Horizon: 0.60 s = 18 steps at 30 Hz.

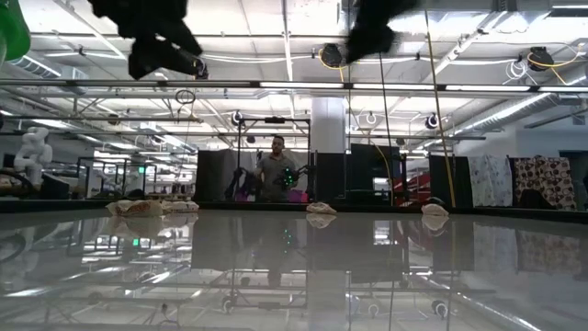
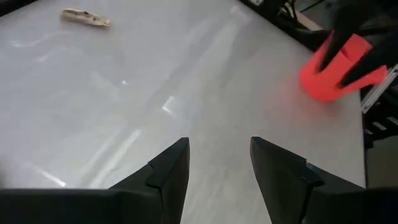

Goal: Sort candy by brand, put in halloween buckets
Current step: Put the white candy into the orange bucket

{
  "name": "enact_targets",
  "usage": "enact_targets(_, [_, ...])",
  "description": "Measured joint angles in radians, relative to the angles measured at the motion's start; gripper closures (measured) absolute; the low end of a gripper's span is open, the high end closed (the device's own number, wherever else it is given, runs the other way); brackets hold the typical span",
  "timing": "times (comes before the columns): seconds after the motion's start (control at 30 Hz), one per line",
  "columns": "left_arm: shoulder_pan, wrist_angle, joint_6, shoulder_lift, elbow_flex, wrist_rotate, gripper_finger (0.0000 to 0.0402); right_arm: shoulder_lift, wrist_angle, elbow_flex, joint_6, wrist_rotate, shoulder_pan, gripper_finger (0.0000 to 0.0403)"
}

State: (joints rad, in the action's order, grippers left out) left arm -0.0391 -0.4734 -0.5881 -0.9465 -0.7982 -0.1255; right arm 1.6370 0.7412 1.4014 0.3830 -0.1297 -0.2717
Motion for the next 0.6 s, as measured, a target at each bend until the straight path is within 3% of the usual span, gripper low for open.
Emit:
enact_targets(0.17, [0.012,-0.069,-0.009,0.076,0.0,-0.002,0.0224,0.183,-0.501,0.0,-0.486,-0.032,0.101,0.0268])
enact_targets(0.27, [0.012,-0.074,-0.009,0.094,0.0,-0.002,0.0224,0.297,-0.767,0.0,-0.654,-0.029,0.152,0.0268])
enact_targets(0.4, [0.012,-0.102,-0.009,0.104,0.0,-0.003,0.0224,0.416,-0.963,-0.001,-0.662,-0.027,0.21,0.0268])
enact_targets(0.6, [0.018,-0.185,-0.008,0.128,0.0,-0.006,0.0224,0.536,-1.012,0.035,-0.578,0.069,0.27,0.0248])
